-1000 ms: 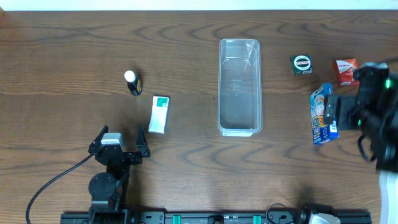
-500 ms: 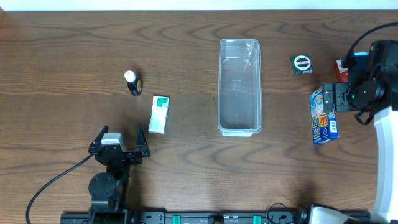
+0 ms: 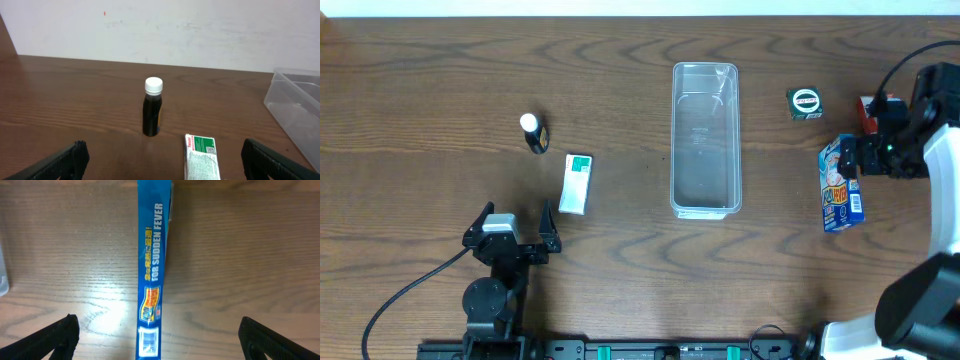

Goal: Pack container
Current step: 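Move the right gripper over the blue fever box and lower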

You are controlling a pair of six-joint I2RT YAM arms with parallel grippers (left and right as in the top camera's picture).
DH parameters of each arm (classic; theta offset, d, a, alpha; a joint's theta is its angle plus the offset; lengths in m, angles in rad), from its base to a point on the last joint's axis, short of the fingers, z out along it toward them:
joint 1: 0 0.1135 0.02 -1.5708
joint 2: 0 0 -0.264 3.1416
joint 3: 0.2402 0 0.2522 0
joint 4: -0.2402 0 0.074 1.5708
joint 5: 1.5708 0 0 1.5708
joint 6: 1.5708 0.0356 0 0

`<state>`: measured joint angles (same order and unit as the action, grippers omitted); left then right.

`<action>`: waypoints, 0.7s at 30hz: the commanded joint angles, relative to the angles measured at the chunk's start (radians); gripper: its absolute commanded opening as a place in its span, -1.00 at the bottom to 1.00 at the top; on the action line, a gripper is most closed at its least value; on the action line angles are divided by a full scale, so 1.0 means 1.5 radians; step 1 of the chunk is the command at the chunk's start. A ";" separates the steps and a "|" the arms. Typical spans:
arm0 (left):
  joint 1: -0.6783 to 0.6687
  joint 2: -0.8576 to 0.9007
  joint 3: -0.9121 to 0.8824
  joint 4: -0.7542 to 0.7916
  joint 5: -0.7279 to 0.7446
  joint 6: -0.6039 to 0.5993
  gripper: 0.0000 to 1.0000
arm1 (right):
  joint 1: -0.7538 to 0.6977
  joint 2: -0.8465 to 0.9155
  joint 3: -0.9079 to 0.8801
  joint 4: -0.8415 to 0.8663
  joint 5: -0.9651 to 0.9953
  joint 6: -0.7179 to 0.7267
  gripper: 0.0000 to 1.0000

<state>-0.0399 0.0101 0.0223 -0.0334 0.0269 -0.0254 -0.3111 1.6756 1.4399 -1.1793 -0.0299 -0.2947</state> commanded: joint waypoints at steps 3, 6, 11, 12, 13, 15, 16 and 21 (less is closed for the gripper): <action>0.003 -0.004 -0.012 -0.025 -0.008 0.004 0.96 | -0.001 0.053 0.012 0.006 -0.008 -0.024 0.98; 0.003 -0.004 -0.012 -0.025 -0.008 0.004 0.96 | -0.002 0.086 0.012 0.006 -0.008 -0.024 0.99; 0.003 -0.004 -0.012 -0.025 -0.008 0.004 0.96 | -0.002 0.136 0.012 0.013 -0.008 -0.021 0.99; 0.003 -0.004 -0.012 -0.025 -0.008 0.004 0.96 | -0.002 0.145 0.012 0.014 -0.008 -0.021 0.98; 0.003 -0.004 -0.012 -0.025 -0.008 0.004 0.96 | -0.002 0.153 0.012 0.016 -0.008 -0.021 0.98; 0.003 -0.004 -0.012 -0.025 -0.008 0.004 0.96 | -0.002 0.170 0.012 0.016 -0.008 -0.021 0.97; 0.003 -0.004 -0.012 -0.025 -0.008 0.004 0.96 | -0.002 0.177 0.012 0.016 -0.008 -0.021 0.92; 0.003 -0.004 -0.012 -0.025 -0.008 0.004 0.96 | -0.003 0.205 0.012 0.020 -0.008 -0.010 0.73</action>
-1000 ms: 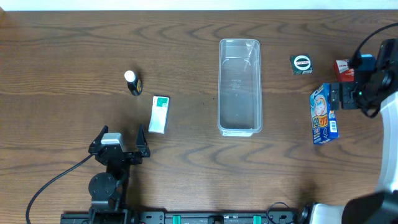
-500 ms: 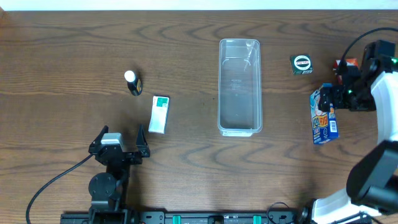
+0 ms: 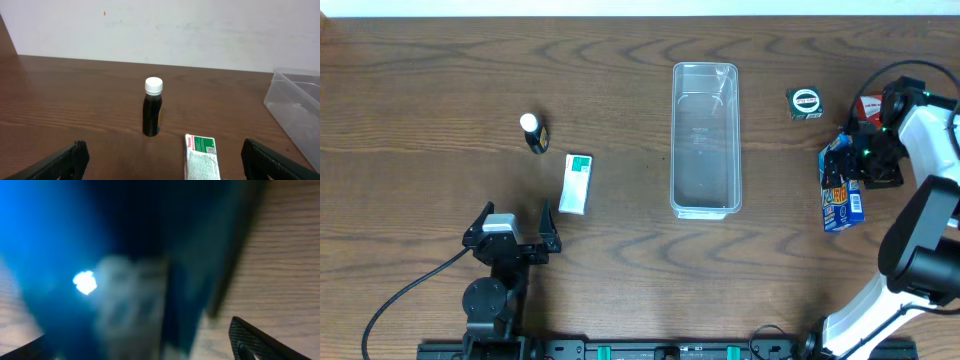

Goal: Pack container
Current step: 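Move the right gripper over the blue fever box and lower, then grasp the blue fever box with the right gripper and lift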

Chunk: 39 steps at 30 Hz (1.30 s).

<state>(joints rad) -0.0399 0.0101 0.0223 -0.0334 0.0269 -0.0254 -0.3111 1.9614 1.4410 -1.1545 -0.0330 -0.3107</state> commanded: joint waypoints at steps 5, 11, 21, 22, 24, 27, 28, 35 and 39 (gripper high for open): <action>0.003 -0.004 -0.012 -0.025 -0.008 0.004 0.96 | -0.003 0.016 0.011 0.015 -0.002 0.010 0.50; 0.003 -0.004 -0.012 -0.025 -0.008 0.004 0.96 | -0.003 0.016 0.011 0.022 0.007 0.030 0.24; 0.003 -0.004 -0.012 -0.025 -0.008 0.004 0.96 | -0.003 0.016 0.012 0.034 0.006 0.078 -0.17; 0.003 -0.004 -0.012 -0.025 -0.008 0.004 0.96 | -0.003 0.016 0.012 0.036 0.006 0.084 -0.20; 0.003 -0.004 -0.012 -0.025 -0.008 0.004 0.96 | -0.003 0.016 0.014 0.037 0.006 0.097 -0.24; 0.003 -0.004 -0.012 -0.025 -0.008 0.004 0.96 | -0.003 0.016 0.022 0.032 0.004 0.116 -0.41; 0.003 -0.004 -0.012 -0.025 -0.008 0.004 0.96 | -0.002 0.016 0.026 0.028 0.003 0.118 -0.42; 0.003 -0.004 -0.012 -0.025 -0.008 0.004 0.96 | -0.001 0.016 0.082 -0.021 -0.027 0.117 -0.65; 0.003 -0.004 -0.012 -0.025 -0.008 0.004 0.96 | -0.001 0.016 0.132 -0.064 -0.052 0.117 -0.79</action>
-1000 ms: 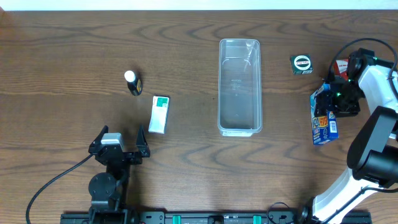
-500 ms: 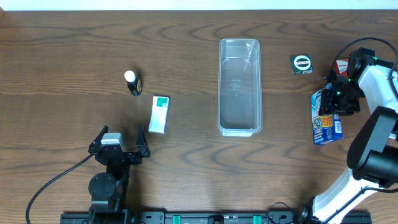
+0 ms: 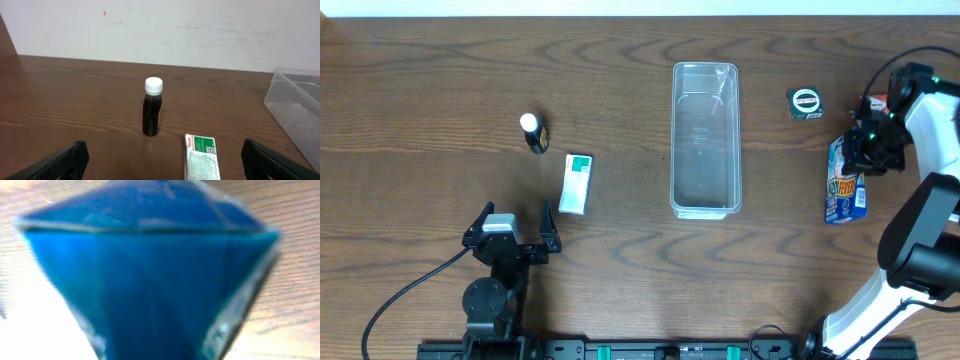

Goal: Pack container
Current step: 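Grasp the blue fever box with the right gripper and lift, then carry the blue box left over the clear container and lower it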

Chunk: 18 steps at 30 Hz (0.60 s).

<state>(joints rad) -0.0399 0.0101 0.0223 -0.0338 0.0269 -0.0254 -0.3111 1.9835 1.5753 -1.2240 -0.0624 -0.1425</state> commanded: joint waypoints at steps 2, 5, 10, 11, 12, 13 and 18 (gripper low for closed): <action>0.003 -0.004 -0.012 -0.025 -0.008 0.004 0.96 | -0.001 0.001 0.064 -0.037 -0.043 0.005 -0.79; 0.003 -0.004 -0.012 -0.025 -0.008 0.004 0.96 | -0.001 0.001 0.098 -0.066 -0.078 0.005 -0.79; 0.003 -0.004 -0.012 -0.025 -0.008 0.004 0.96 | 0.004 0.001 0.184 -0.118 -0.210 0.005 -0.76; 0.003 -0.004 -0.012 -0.025 -0.008 0.004 0.96 | 0.008 0.001 0.203 -0.128 -0.237 0.005 -0.75; 0.003 -0.004 -0.012 -0.025 -0.008 0.004 0.96 | 0.015 0.001 0.234 -0.145 -0.270 0.006 -0.75; 0.003 -0.004 -0.012 -0.025 -0.008 0.004 0.96 | 0.023 0.001 0.254 -0.157 -0.288 0.007 -0.75; 0.003 -0.004 -0.012 -0.025 -0.008 0.004 0.96 | 0.097 0.001 0.356 -0.205 -0.300 0.034 -0.68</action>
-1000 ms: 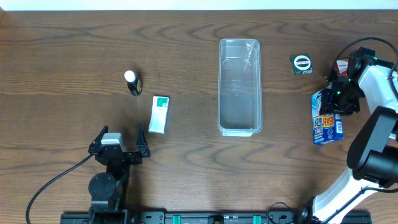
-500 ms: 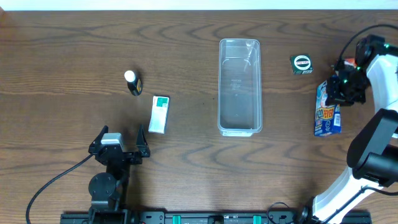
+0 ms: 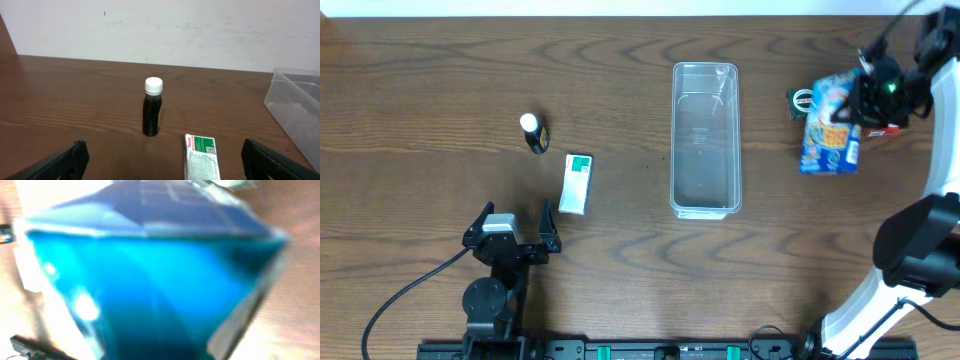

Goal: Pack container
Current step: 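Carry the blue box left over the clear container and lower it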

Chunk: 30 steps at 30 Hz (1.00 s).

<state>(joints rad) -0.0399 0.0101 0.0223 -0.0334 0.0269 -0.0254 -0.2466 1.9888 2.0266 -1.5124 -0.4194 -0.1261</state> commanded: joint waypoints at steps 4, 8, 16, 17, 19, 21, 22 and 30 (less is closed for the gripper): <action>0.003 -0.004 -0.012 -0.025 -0.008 0.004 0.96 | 0.125 -0.003 0.099 -0.001 -0.052 0.062 -0.67; 0.003 -0.004 -0.012 -0.025 -0.008 0.004 0.96 | 0.205 -0.002 0.106 0.058 0.034 0.150 -0.70; 0.003 -0.004 -0.012 -0.025 -0.008 0.004 0.96 | 0.354 0.011 0.100 0.139 0.247 0.284 -0.69; 0.003 -0.004 -0.012 -0.025 -0.008 0.004 0.96 | 0.368 0.016 0.100 0.145 0.270 0.299 -0.69; 0.003 -0.004 -0.012 -0.025 -0.008 0.004 0.96 | 0.389 0.027 0.100 0.154 0.302 0.323 -0.68; 0.003 -0.004 -0.012 -0.025 -0.008 0.004 0.96 | 0.402 0.041 0.100 0.164 0.313 0.336 -0.69; 0.003 -0.004 -0.012 -0.025 -0.008 0.004 0.96 | 0.406 0.049 0.100 0.168 0.313 0.341 -0.68; 0.003 -0.004 -0.012 -0.025 -0.008 0.004 0.96 | 0.409 0.133 0.100 0.182 0.298 0.360 -0.68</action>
<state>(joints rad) -0.0399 0.0101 0.0223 -0.0338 0.0269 -0.0254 0.3676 2.1483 2.1639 -1.2438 0.0113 0.3801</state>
